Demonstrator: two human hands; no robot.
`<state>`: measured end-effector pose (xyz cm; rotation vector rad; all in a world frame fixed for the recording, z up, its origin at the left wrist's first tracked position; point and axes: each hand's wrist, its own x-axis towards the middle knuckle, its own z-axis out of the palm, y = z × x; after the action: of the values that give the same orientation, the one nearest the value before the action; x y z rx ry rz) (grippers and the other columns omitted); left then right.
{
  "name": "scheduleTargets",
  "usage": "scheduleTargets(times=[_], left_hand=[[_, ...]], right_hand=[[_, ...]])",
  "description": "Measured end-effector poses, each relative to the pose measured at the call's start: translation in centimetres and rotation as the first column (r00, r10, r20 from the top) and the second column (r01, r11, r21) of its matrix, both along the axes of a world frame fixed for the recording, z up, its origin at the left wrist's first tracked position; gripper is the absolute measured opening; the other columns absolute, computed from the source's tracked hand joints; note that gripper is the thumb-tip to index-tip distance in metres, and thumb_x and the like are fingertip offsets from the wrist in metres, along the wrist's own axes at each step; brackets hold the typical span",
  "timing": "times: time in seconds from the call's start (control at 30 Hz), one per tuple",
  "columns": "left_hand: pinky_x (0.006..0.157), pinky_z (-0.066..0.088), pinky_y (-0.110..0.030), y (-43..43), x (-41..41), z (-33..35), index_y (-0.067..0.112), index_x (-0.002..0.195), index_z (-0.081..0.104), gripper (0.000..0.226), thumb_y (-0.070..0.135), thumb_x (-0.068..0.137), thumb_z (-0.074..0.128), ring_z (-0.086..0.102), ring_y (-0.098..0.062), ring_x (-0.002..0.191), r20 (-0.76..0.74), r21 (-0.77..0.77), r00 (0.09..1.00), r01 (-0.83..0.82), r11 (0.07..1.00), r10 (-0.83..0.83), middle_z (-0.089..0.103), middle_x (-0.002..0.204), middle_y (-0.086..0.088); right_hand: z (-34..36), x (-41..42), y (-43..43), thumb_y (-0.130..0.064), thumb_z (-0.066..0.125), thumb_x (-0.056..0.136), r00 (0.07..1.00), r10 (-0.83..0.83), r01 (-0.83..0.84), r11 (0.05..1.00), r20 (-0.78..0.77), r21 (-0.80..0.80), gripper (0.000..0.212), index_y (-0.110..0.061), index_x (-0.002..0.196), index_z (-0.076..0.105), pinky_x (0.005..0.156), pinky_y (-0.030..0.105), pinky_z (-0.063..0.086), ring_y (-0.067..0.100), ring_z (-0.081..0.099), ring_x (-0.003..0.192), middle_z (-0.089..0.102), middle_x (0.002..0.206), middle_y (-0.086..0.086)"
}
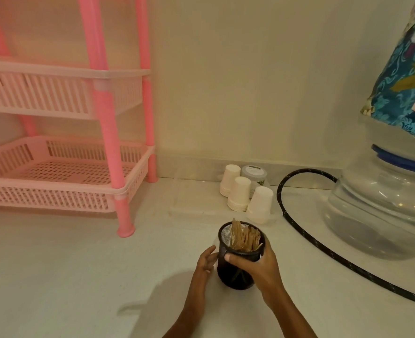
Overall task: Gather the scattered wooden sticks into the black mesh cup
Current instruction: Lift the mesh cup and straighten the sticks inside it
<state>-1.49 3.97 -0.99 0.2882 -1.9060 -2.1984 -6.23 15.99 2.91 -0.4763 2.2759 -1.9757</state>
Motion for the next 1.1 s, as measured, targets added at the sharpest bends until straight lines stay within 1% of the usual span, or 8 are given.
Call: scheduleTargets(times=[0.07,0.13,0.4,0.57,0.73,0.87,0.97,1.1], left_hand=[[0.081,0.044,-0.003,0.1,0.0,-0.2,0.011,0.121,0.041,0.043,0.035,0.085,0.044,0.046,-0.018,0.112,0.007,-0.010,1.000,-0.019,1.000,0.019,0.044,0.139,-0.019],[0.077,0.048,-0.005,0.0,-0.1,-0.6,0.007,0.123,0.043,0.028,0.007,0.096,0.036,0.049,-0.019,0.111,-0.015,0.004,0.999,-0.045,0.999,0.045,0.046,0.136,-0.022],[0.091,0.047,-0.019,0.0,-1.6,-1.0,0.009,0.122,0.045,0.030,0.002,0.096,0.032,0.048,-0.030,0.120,0.006,-0.091,0.995,-0.094,0.991,0.095,0.051,0.126,-0.014],[0.090,0.045,-0.016,0.0,-0.9,-2.1,0.004,0.118,0.050,0.029,0.004,0.097,0.030,0.053,-0.023,0.111,-0.005,-0.130,0.992,-0.123,0.984,0.124,0.055,0.118,-0.010],[0.072,0.046,-0.001,0.3,0.4,-1.9,0.024,0.107,0.052,0.029,0.005,0.096,0.032,0.060,0.005,0.095,-0.071,-0.135,0.994,-0.093,0.987,0.084,0.059,0.108,0.008],[0.086,0.044,-0.003,0.2,0.9,-2.4,0.028,0.124,0.039,0.045,-0.001,0.091,0.047,0.052,0.012,0.110,-0.151,-0.195,0.988,0.001,0.981,-0.031,0.048,0.127,0.010],[0.098,0.044,-0.021,0.4,1.4,-2.6,0.023,0.136,0.031,0.060,0.009,0.084,0.058,0.050,-0.006,0.122,-0.240,-0.372,0.969,-0.038,0.927,-0.057,0.044,0.139,-0.003],[0.078,0.054,-0.018,-0.5,2.0,-3.1,0.030,0.124,0.047,0.030,0.025,0.094,0.046,0.060,-0.009,0.112,-0.233,-0.409,0.970,-0.032,0.912,-0.070,0.065,0.119,0.005]], right_hand=[[0.2,-0.1,-0.2,-0.023,0.091,0.045,0.999,0.021,-0.019,0.999,-0.032,0.042,0.086,-0.037,0.113,0.041,0.080,0.010,0.041,0.004,0.052,0.104,0.052,0.114,-0.015],[0.2,0.0,-0.3,-0.027,0.091,0.040,0.993,0.088,-0.078,0.990,-0.080,0.115,0.087,-0.038,0.111,0.042,0.079,0.009,0.041,0.002,0.052,0.106,0.053,0.116,-0.015],[-0.8,0.2,0.2,-0.015,0.091,0.046,0.995,0.067,-0.058,0.991,-0.074,0.119,0.088,-0.032,0.116,0.041,0.079,0.009,0.042,0.010,0.051,0.109,0.054,0.117,-0.008],[-1.3,0.5,0.3,-0.007,0.091,0.044,0.980,0.061,-0.043,0.994,-0.192,0.101,0.083,-0.038,0.105,0.044,0.078,-0.002,0.042,0.000,0.052,0.106,0.051,0.113,-0.017],[-1.5,1.0,0.1,-0.014,0.091,0.041,0.955,0.041,-0.027,0.998,-0.295,0.052,0.092,-0.036,0.115,0.041,0.096,0.026,0.044,0.014,0.049,0.117,0.049,0.121,-0.007],[-1.6,1.1,0.0,-0.009,0.090,0.045,0.985,-0.061,0.054,0.997,-0.159,-0.052,0.091,-0.031,0.119,0.040,0.092,0.012,0.044,0.014,0.049,0.117,0.051,0.121,-0.004],[-1.6,2.2,-1.0,-0.014,0.090,0.049,0.990,-0.087,0.085,0.996,-0.112,-0.027,0.096,-0.018,0.129,0.036,0.103,0.030,0.041,0.020,0.044,0.121,0.047,0.126,0.003],[-2.3,3.9,-0.9,-0.039,0.084,0.047,0.998,0.013,-0.010,0.999,-0.058,0.049,0.100,-0.024,0.132,0.033,0.102,0.034,0.045,0.016,0.043,0.123,0.044,0.130,-0.001]])
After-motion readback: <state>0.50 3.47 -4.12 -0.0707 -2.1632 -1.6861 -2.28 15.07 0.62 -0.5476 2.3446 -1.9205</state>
